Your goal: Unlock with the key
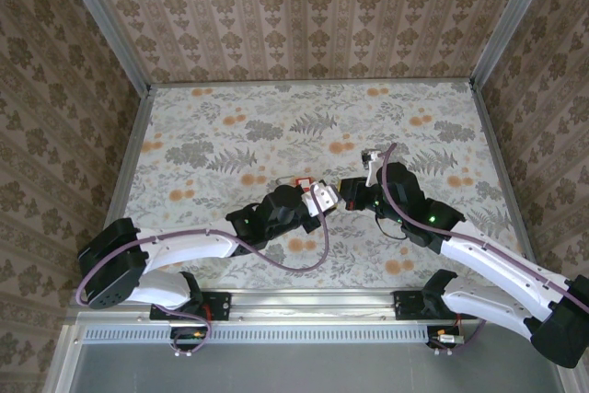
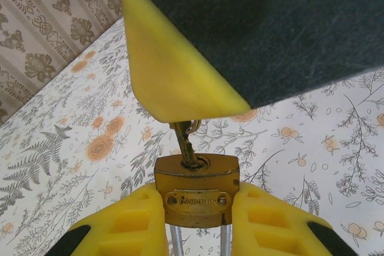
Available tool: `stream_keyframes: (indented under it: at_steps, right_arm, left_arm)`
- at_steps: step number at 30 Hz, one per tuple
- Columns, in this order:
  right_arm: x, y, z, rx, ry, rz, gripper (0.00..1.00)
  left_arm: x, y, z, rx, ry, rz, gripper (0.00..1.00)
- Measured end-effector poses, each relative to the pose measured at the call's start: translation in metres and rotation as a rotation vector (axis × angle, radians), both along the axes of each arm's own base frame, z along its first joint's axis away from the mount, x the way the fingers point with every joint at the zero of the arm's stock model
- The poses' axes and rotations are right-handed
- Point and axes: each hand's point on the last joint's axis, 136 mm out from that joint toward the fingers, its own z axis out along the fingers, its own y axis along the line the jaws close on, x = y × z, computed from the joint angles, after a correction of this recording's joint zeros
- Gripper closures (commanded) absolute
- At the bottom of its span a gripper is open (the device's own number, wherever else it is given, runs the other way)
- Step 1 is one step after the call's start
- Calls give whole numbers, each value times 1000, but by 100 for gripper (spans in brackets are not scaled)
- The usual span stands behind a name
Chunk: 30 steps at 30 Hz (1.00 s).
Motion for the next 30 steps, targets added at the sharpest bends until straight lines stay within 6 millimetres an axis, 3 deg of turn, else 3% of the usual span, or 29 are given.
stream_keyframes:
  at_steps: [30]
  right_arm:
    - [12, 28, -32, 70, 11, 44, 100]
  left_arm:
    - [14, 19, -15, 63, 66, 67, 84]
